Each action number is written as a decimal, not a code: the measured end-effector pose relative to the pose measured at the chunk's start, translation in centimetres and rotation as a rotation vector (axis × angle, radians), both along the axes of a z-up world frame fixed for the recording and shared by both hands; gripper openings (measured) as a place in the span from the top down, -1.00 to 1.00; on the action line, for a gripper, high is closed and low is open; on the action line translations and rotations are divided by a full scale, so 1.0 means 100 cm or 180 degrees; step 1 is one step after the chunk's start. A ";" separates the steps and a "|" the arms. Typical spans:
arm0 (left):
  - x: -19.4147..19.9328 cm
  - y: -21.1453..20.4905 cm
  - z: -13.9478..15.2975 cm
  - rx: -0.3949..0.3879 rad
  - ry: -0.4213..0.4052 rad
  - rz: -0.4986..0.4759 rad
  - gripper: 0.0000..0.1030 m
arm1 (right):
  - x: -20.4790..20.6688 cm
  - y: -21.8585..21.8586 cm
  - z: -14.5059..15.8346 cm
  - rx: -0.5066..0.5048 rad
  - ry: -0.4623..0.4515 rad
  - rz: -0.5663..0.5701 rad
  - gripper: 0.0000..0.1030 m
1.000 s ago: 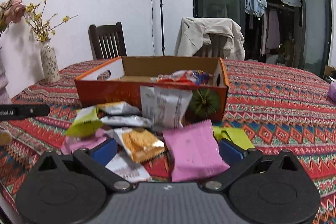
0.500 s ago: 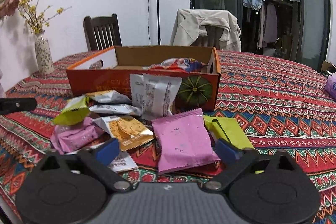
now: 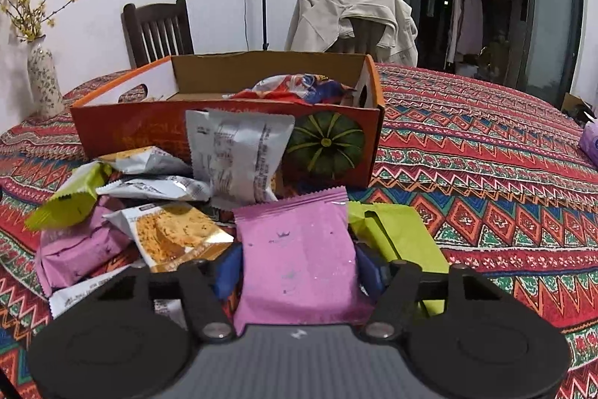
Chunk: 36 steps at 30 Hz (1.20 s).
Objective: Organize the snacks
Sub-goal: 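Grasp the pink packet with the right gripper while the left gripper grasps the white-green bar packet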
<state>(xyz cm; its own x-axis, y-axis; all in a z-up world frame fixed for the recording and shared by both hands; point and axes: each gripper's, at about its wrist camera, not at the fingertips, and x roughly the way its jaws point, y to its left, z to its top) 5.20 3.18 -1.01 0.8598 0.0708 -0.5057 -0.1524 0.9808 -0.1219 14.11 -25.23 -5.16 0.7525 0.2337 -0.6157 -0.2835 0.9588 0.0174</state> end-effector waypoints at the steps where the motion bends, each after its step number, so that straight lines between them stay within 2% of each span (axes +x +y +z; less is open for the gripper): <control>1: 0.001 0.000 0.000 -0.0003 0.0006 0.0001 -1.00 | -0.002 -0.001 0.000 0.0019 -0.0015 0.0002 -0.18; 12: 0.009 -0.016 -0.003 -0.0013 0.0097 -0.0125 -1.00 | -0.032 -0.014 0.019 0.0239 -0.0377 -0.0049 -0.17; 19: 0.022 -0.033 0.003 -0.0004 0.0107 -0.0217 -1.00 | -0.038 -0.012 0.024 0.0297 -0.0451 0.0013 -0.17; 29: 0.082 -0.048 0.009 -0.0163 0.0396 0.0034 -1.00 | -0.036 -0.009 0.028 0.0357 -0.0478 0.0033 -0.17; 36: 0.115 -0.060 -0.006 -0.0012 0.0717 0.0301 -1.00 | -0.035 -0.009 0.025 0.0376 -0.0451 0.0042 -0.17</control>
